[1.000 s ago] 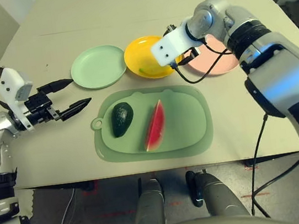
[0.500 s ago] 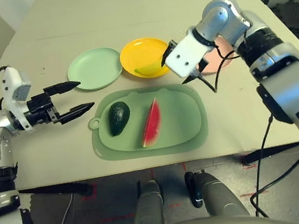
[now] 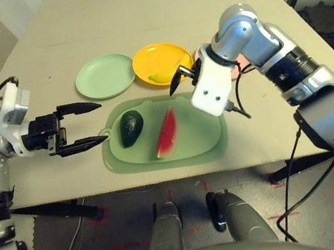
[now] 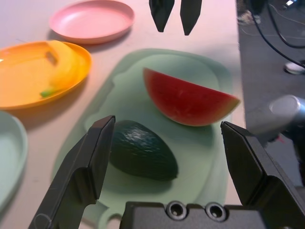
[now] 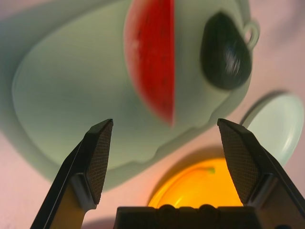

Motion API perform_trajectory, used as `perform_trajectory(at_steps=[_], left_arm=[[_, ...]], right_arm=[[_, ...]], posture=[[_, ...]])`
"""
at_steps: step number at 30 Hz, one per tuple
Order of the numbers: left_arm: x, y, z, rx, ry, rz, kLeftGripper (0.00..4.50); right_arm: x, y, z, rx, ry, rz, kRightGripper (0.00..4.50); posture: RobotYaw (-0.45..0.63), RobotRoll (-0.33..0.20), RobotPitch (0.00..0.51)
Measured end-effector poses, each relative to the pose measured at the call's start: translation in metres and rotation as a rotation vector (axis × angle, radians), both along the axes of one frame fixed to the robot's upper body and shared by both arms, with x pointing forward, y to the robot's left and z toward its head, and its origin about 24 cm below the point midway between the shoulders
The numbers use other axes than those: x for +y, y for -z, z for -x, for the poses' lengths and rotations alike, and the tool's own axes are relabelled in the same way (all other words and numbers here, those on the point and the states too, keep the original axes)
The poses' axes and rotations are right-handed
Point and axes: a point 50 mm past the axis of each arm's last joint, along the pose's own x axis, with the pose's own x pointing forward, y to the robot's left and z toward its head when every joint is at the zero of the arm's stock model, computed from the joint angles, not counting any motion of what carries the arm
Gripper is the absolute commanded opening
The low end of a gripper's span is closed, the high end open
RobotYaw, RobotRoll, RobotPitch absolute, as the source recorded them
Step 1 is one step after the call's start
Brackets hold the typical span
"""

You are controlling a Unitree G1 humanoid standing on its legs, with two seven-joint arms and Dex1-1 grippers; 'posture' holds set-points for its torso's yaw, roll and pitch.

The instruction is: Place the fruits into color-matched plates.

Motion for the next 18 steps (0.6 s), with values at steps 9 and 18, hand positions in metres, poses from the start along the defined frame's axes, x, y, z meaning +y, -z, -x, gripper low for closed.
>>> perform_trajectory(at_steps=[9,18], left_arm=[[0.009,0.009,0.002,0.019,-0.013,-0.033,4.5],[0.014,0.016,0.003,0.011,-0.023,-0.026,4.5]], right_arm=[[0.033,0.013,0.01,0.033,-0.045,0.012,4.43],[0.042,0.038,0.003,0.045,-0.013,0.086,4.43]], posture=[[0.06,0.0,0.192],[0.08,0.0,0.204]])
